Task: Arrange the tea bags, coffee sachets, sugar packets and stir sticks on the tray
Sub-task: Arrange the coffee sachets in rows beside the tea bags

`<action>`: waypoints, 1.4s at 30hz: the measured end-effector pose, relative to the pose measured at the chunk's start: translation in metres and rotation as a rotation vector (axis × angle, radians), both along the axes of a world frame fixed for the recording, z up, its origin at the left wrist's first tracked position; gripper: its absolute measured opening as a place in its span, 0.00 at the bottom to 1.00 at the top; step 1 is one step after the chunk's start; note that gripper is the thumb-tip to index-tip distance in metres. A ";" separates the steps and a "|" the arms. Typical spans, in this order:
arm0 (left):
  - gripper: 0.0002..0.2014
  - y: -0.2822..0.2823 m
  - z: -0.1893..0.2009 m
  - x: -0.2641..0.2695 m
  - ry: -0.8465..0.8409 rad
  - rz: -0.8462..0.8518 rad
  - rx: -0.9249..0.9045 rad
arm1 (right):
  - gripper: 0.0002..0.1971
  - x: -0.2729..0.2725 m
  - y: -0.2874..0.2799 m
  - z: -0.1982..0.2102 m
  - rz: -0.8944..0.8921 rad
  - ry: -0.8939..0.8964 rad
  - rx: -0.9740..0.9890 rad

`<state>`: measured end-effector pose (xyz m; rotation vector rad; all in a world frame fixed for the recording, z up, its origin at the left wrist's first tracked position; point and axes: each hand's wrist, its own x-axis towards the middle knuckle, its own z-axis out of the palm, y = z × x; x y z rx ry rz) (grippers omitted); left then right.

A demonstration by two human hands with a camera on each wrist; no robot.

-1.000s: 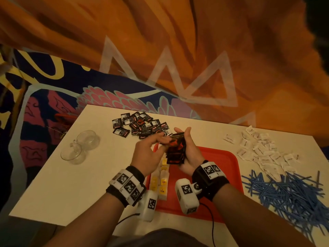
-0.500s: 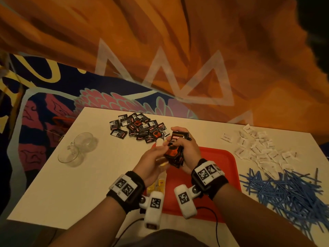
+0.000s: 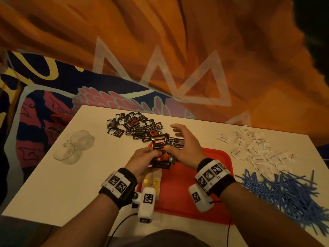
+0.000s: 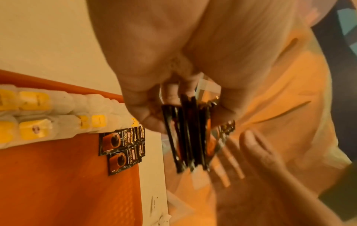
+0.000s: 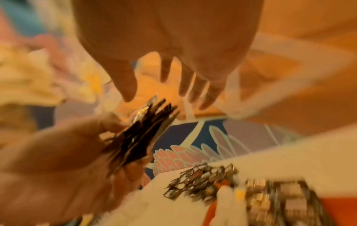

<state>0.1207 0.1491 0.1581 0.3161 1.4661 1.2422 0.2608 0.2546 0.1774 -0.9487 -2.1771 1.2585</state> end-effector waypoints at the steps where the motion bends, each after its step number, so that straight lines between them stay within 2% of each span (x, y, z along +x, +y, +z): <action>1: 0.02 0.002 0.000 0.001 0.046 0.050 -0.013 | 0.37 0.001 -0.001 0.006 0.060 -0.054 0.158; 4: 0.02 0.004 0.005 0.009 0.096 0.092 0.034 | 0.49 -0.005 -0.011 0.019 0.341 -0.387 0.524; 6: 0.09 0.004 0.010 0.015 0.112 0.042 0.117 | 0.50 -0.012 -0.015 0.018 0.421 -0.562 0.634; 7: 0.12 0.004 0.012 0.017 0.117 0.012 0.158 | 0.49 -0.014 -0.014 0.018 0.419 -0.586 0.650; 9: 0.16 0.004 0.013 0.018 0.102 -0.024 0.223 | 0.43 -0.015 -0.012 0.017 0.375 -0.546 0.635; 11: 0.20 0.001 0.013 0.016 -0.007 -0.048 0.271 | 0.36 -0.012 -0.010 0.016 0.340 -0.442 0.610; 15: 0.35 -0.003 0.015 0.014 -0.537 -0.041 0.371 | 0.31 -0.011 -0.016 0.013 0.303 -0.177 0.466; 17: 0.39 -0.001 0.013 0.015 -0.668 0.009 0.383 | 0.31 -0.013 -0.018 0.013 0.284 -0.096 0.439; 20: 0.45 0.004 0.014 0.017 -0.583 0.007 0.375 | 0.35 -0.011 -0.014 0.016 0.304 -0.123 0.370; 23: 0.44 0.005 0.016 0.016 -0.488 -0.033 0.367 | 0.41 -0.007 -0.004 0.024 0.428 -0.211 0.227; 27: 0.47 0.006 0.017 0.014 -0.475 -0.045 0.348 | 0.31 -0.008 0.000 0.027 0.376 -0.176 0.271; 30: 0.48 0.009 0.017 0.014 -0.462 -0.031 0.339 | 0.30 -0.008 -0.003 0.027 0.355 -0.153 0.270; 32: 0.51 0.009 0.016 0.013 -0.521 -0.048 0.331 | 0.28 -0.006 -0.005 0.028 0.321 -0.136 0.270; 35: 0.50 0.008 0.018 0.011 -0.651 -0.061 0.320 | 0.30 -0.007 -0.008 0.027 0.323 -0.141 0.272; 37: 0.50 0.009 0.021 0.012 -0.629 -0.061 0.319 | 0.37 -0.006 -0.007 0.026 0.362 -0.185 0.254; 39: 0.45 0.009 0.024 0.016 -0.593 -0.065 0.301 | 0.42 -0.006 -0.006 0.026 0.366 -0.215 0.248; 42: 0.39 0.009 0.023 0.019 -0.638 -0.067 0.291 | 0.38 -0.006 -0.009 0.025 0.348 -0.205 0.266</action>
